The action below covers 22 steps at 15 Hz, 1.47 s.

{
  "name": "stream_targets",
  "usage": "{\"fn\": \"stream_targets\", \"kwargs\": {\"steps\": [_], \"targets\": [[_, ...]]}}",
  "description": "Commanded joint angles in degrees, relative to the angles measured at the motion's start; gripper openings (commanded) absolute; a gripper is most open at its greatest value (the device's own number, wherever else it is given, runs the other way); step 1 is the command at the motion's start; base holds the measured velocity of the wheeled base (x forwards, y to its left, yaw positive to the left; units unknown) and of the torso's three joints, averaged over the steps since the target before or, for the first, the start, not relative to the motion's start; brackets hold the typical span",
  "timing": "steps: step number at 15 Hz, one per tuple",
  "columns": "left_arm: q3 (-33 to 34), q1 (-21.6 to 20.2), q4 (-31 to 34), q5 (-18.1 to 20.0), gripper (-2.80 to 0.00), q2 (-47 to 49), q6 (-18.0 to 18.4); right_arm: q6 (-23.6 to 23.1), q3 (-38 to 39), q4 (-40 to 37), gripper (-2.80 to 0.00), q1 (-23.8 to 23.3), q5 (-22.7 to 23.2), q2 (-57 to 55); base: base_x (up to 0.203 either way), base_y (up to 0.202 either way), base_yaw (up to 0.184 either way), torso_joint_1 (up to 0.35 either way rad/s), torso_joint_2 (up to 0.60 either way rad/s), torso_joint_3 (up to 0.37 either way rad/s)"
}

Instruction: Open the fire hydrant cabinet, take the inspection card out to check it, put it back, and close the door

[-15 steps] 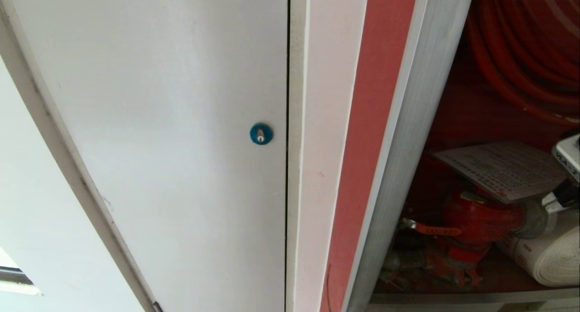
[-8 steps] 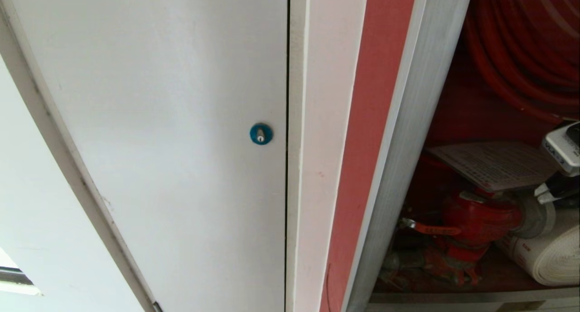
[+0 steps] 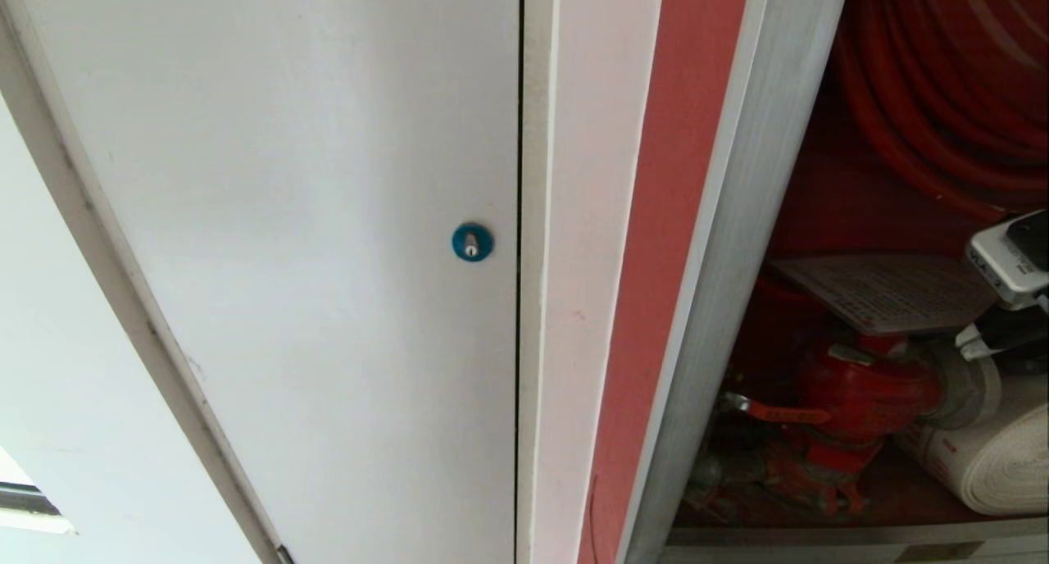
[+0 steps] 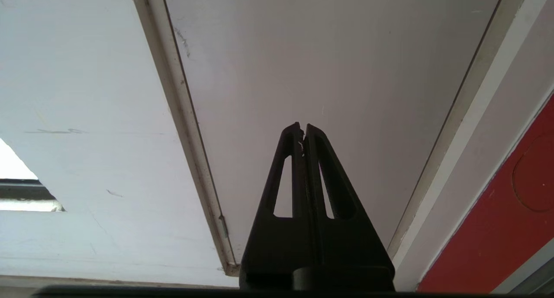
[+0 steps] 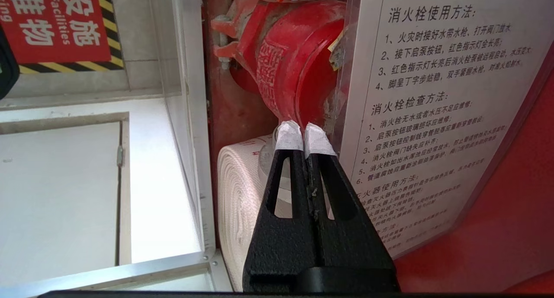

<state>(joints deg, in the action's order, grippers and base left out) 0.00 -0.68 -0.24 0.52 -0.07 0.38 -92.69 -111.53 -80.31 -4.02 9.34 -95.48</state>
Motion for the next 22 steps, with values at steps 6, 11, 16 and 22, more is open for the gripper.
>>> {"fn": "stream_targets", "kwargs": {"steps": [6,11,16,22], "targets": [[0.18,-0.02,-0.02,0.0,-2.8,-0.01,-0.03,-0.56,1.39,-1.06,-2.8,-0.02,-0.26,1.56,0.0,0.0,0.0,0.0,0.0,0.0],[0.18,-0.02,-0.02,0.0,-2.8,-0.01,-0.03,-0.65,7.23,-1.08,-2.8,-0.03,-0.14,7.94,0.0,0.0,0.0,0.0,0.0,0.0],[0.18,-0.02,-0.02,0.0,-2.8,-0.01,-0.03,2.76,13.75,-0.9,-2.8,-0.02,1.12,16.32,0.0,0.0,0.0,0.0,0.0,0.0],[0.18,-0.02,-0.02,0.0,-2.8,-0.01,-0.03,4.63,21.23,-0.67,-2.8,-0.03,3.94,23.53,0.0,0.0,0.0,0.0,0.0,0.0]]}}
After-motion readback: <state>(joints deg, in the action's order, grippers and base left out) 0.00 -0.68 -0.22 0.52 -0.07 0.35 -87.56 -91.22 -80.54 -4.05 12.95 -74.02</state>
